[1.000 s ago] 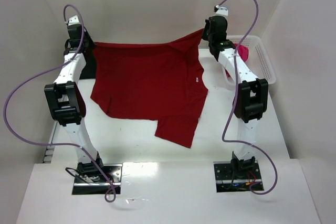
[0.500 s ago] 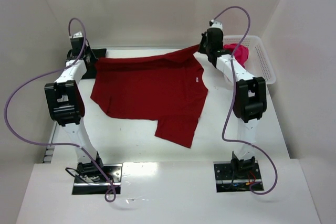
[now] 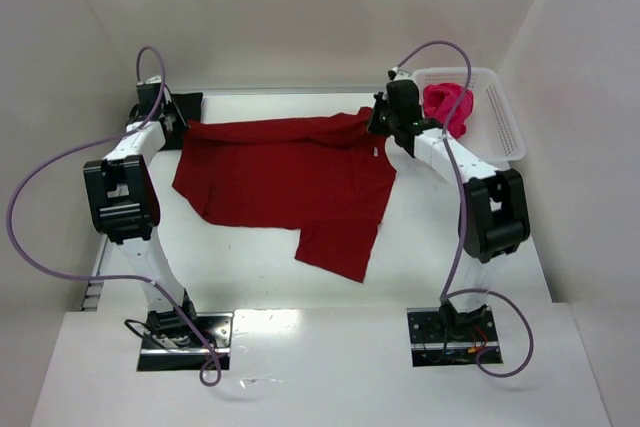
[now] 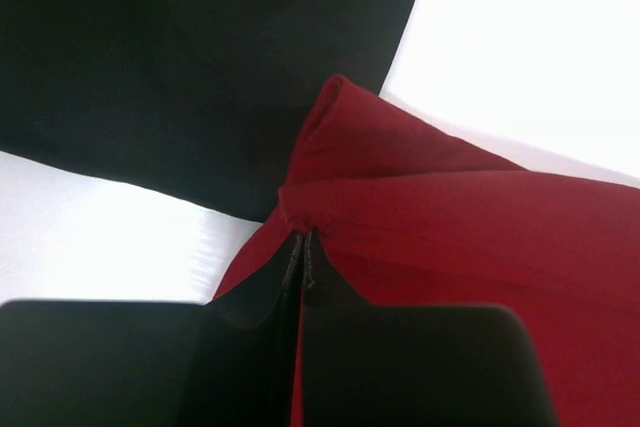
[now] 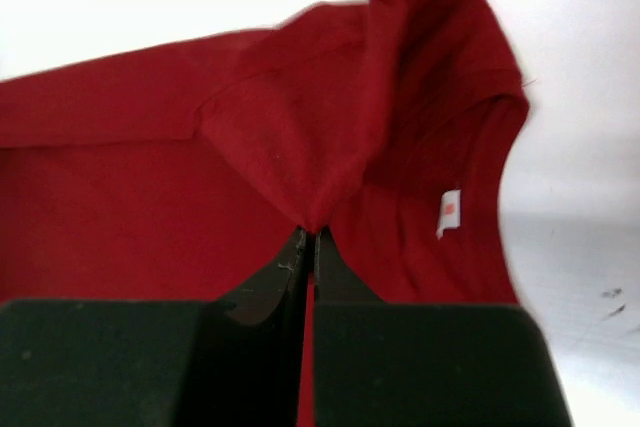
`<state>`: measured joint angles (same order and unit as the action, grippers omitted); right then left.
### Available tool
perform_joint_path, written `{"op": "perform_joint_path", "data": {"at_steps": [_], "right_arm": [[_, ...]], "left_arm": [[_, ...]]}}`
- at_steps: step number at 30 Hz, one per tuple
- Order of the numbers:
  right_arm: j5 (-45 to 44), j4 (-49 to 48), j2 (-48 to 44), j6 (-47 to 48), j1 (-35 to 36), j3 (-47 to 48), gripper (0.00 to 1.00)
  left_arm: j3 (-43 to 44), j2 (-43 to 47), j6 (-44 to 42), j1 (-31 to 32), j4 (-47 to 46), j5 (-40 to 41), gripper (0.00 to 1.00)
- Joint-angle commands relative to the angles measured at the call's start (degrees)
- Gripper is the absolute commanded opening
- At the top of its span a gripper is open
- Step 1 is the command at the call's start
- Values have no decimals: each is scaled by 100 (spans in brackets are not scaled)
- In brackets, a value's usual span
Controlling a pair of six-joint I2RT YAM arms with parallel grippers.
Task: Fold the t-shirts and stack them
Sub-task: Fold the flattened tshirt in 1/3 of the way
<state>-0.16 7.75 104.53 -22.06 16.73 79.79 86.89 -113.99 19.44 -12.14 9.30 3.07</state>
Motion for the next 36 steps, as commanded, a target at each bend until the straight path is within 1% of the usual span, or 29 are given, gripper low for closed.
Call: {"op": "perform_joint_path", "data": {"at_steps": [1,5,9,13,17,23,30,36], "right_arm": [[113,33,-582,-325,6,-192,1],[183,218,-697,-640,6,-464,1],[280,446,-584,-816,6,-622,1],[623,500,-583,-965,6,-921,1],[562,560,-688,-1133,6,-1465,1],[360,561,-628,-1186,6,-1528,1],[412,508,-373,-1186,6,-1589,1],[158,508,-372,-1186,6,-1642,1]], "left_arm": [[117,211,-81,-34,-16,-79,0],[363,45,-81,-34,107,-79,0],[548,-26,-142,-34,212,-131,0],[610,-88,-142,-34,265,-184,0],[610,-88,-142,-34,265,-184,0],[662,-264,-142,-34,440,-236,0],[557,-316,-142,-34,546,-237,0],[162,-316,-90,-34,599,-237,0]]}}
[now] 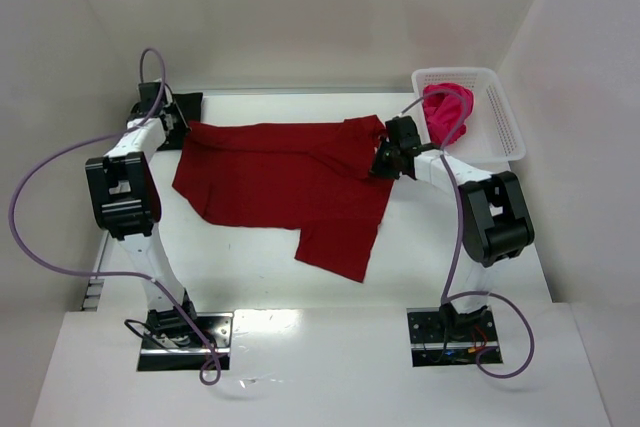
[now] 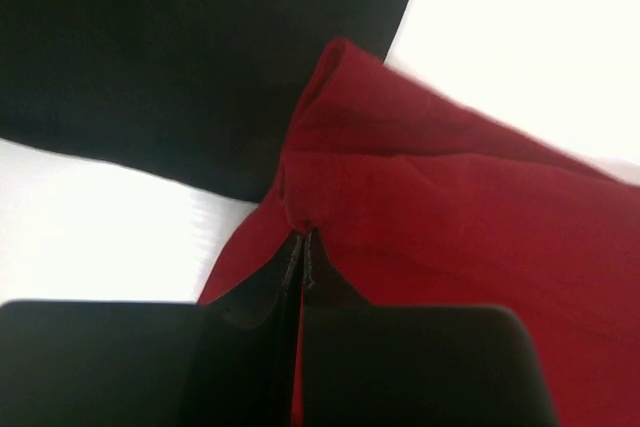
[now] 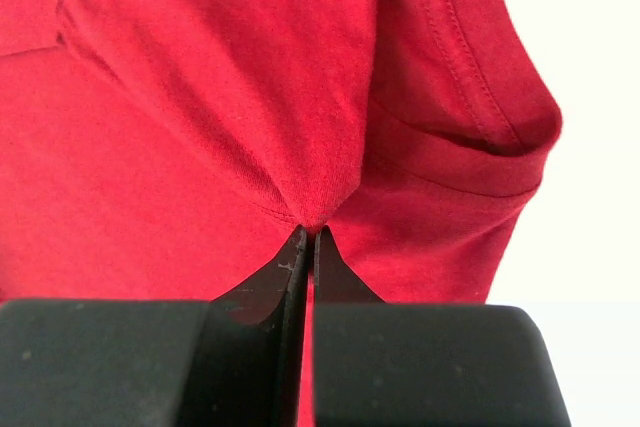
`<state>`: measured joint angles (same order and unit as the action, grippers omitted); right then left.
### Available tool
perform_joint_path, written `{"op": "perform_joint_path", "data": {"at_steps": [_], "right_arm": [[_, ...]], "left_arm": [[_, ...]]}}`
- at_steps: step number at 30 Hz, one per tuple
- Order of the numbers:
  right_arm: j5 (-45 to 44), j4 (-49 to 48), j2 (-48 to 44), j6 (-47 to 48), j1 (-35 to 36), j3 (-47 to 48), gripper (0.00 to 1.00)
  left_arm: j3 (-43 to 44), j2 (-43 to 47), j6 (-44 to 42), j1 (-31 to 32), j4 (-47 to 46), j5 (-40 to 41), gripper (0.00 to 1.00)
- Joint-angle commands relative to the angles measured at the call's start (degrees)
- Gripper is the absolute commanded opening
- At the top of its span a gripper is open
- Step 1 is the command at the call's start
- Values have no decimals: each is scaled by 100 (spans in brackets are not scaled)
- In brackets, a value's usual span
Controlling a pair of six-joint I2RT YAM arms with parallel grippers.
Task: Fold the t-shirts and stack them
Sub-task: Fold the flattened tshirt in 1/3 of the way
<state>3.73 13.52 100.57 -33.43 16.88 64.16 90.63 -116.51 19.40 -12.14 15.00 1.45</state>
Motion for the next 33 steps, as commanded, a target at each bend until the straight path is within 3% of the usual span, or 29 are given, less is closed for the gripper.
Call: {"op": "perform_joint_path", "data": {"at_steps": [1,7,17,26,33], "right_arm": [[-293,1,24,-50,-10,-79,1],[-407,63,-344,-50,-10,-131,1],[-408,344,-1074,3,-10,-132,1],[-294,626,-1637,126,-492,377,1],[-434,950,-1260,416,-765,789,1]], "left_arm": [[-291,-65,-85,-34,90,-75,0],[-1091,628,-33,-34,266,-198,0],[-845,568,-103,-87,855,-137,0],[391,-81,-50,-429,802,-75,0],[1343,-750,-50,-491,952,-128,0]]}}
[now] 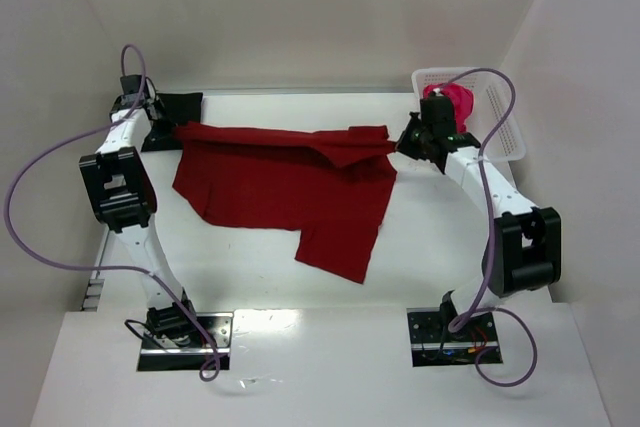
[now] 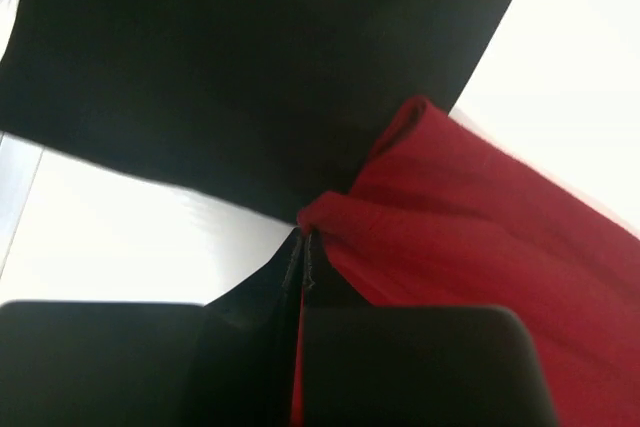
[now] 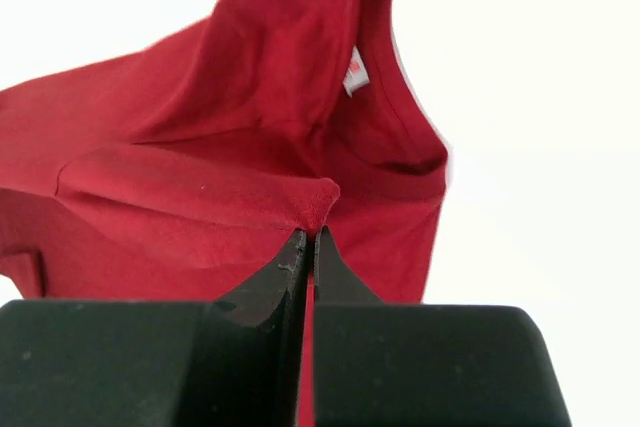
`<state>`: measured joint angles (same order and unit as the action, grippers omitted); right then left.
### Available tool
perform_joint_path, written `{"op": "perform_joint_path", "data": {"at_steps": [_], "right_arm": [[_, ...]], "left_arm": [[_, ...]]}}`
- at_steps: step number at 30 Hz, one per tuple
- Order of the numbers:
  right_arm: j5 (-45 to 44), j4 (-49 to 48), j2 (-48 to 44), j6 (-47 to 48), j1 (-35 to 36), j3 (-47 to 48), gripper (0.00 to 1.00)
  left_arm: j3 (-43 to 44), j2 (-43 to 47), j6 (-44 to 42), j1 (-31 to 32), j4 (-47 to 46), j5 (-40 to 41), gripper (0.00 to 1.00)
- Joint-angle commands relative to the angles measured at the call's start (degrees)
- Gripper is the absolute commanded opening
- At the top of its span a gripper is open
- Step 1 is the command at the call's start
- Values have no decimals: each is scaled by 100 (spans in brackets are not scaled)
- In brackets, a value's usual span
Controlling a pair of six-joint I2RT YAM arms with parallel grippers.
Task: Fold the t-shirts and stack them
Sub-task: Fold the flattened tshirt in 1/3 of the way
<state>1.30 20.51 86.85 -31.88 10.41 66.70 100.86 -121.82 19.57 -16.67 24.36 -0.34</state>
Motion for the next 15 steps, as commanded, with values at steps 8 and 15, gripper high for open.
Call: {"op": "perform_joint_path", "data": {"at_steps": [8,15], "right_arm": [[-166,251,491,384,-171,600,1],[46,137,184,226,-171,-103,1]], "left_arm": [[-4,-219,-120,-91,-98,-10,0],[-619,44,-120,-91,-229,-72,0]]}}
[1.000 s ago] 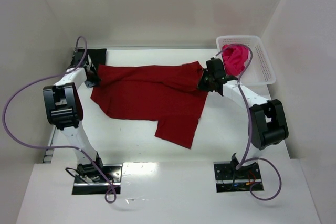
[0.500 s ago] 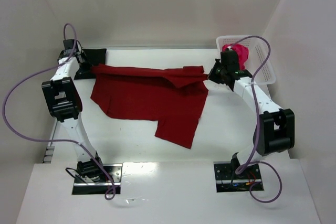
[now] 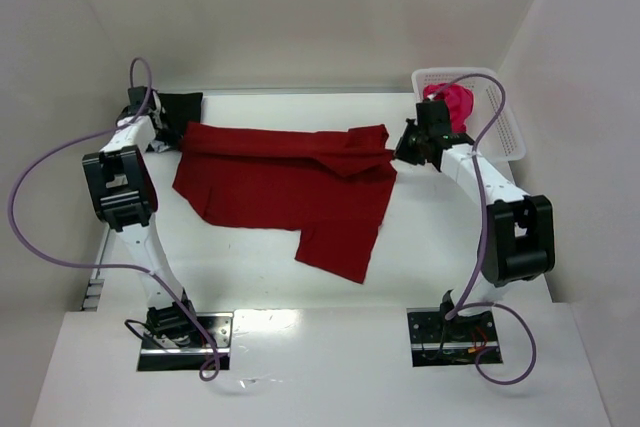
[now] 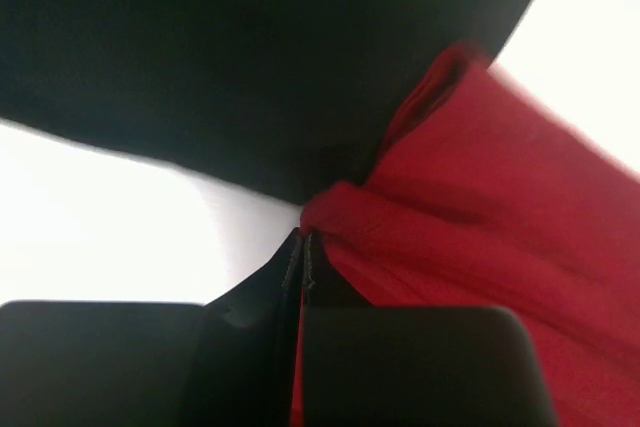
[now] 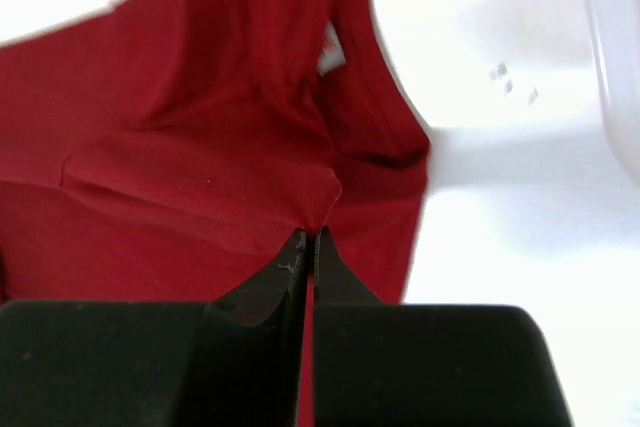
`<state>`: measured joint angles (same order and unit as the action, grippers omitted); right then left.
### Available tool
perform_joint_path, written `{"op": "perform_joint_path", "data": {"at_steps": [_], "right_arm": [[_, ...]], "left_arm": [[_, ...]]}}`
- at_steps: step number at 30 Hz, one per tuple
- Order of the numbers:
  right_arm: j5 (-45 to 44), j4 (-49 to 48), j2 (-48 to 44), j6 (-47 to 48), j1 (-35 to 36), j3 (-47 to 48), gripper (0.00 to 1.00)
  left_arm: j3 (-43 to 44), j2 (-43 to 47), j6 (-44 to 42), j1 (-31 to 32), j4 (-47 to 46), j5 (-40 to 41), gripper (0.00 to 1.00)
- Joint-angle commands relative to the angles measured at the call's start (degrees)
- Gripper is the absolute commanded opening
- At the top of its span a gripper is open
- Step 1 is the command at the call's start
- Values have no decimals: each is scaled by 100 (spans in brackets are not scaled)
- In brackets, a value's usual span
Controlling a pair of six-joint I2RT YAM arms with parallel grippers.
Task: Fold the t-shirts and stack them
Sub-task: Fold the flattened tshirt in 1/3 of the way
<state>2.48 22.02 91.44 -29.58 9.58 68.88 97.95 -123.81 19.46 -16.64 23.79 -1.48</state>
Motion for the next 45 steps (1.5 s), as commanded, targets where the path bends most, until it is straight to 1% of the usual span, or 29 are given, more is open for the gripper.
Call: {"op": "perform_joint_path", "data": {"at_steps": [1,7,15,16,17,18,19,21,22,23,24,25,26,27,28,29,30,31,33,34,35,36,38,40,41,42,43,44,45], "right_arm": [[-72,-14,-276,-4,-88,-392,1],[-143,-75,5,102,-88,-446,1],[-20,-233,146,102,-88,-622,1],[33,-286,146,154,-88,-622,4],[103,-286,207,155,-88,-622,9],[199,-286,208,155,-88,-622,22],[261,-286,208,207,-88,-622,32],[262,-286,208,260,-88,-622,44],[314,-286,208,260,-88,-569,52],[314,-338,156,260,-88,-508,52],[436,-339,103,312,-88,-412,67],[498,-339,102,313,-88,-341,67],[499,-339,102,313,-88,-210,77],[560,-339,102,313,-88,-139,80],[561,-287,102,313,-88,10,92],[561,-286,102,365,-88,63,99],[613,-286,102,366,-88,116,100],[613,-451,102,366,-88,221,100],[613,-584,250,366,-88,414,100],[613,-585,365,426,-88,546,100],[613,-585,836,427,-88,1252,96],[613,-585,1162,427,-88,1442,93],[613,-585,1472,479,-88,1933,89],[613,-638,1911,550,-36,2409,75],[544,-638,2226,611,-36,2576,73],[543,-516,2542,786,25,3047,68],[456,-515,2693,787,78,3183,66],[455,-436,2956,840,131,3419,59],[325,-383,3194,840,131,3621,57]], "left_arm": [[-503,304,-109,-93,-173,42,0],[-926,437,-162,-93,-278,42,0],[-989,489,-162,-93,-279,-19,0],[-989,489,-162,-93,-279,-19,0],[-989,489,-162,-41,-279,-19,0],[-989,541,-162,-41,-279,-19,2],[-936,612,-162,-41,-226,-19,7],[-936,682,-162,-41,-226,-19,16],[-936,761,-162,-41,-226,33,24],[-936,762,-162,-41,-226,33,24],[-875,849,-162,-41,-174,33,35],[-822,919,-162,-41,-173,-28,40],[-743,990,-162,-41,-173,-28,49],[-690,990,-162,-41,-112,-28,54],[-638,1060,-214,-41,-59,-98,57],[-567,1130,-215,-41,-59,-151,65],[-506,1131,-215,-41,11,-151,65],[-401,1218,-215,20,11,-151,73],[-216,1341,-268,21,11,-335,82],[-146,1342,-268,21,11,-440,84],[12,1342,-398,82,11,-789,93],[187,1203,-399,152,90,-793,97],[303,1053,-452,231,91,-793,98],[470,885,-452,285,91,-740,99],[470,824,-452,285,-31,-792,99],[601,597,-452,285,-102,-793,99],[663,499,-452,285,-103,-880,99],[838,307,-452,345,-103,-881,99],[909,139,-513,398,-103,-881,99]]}}
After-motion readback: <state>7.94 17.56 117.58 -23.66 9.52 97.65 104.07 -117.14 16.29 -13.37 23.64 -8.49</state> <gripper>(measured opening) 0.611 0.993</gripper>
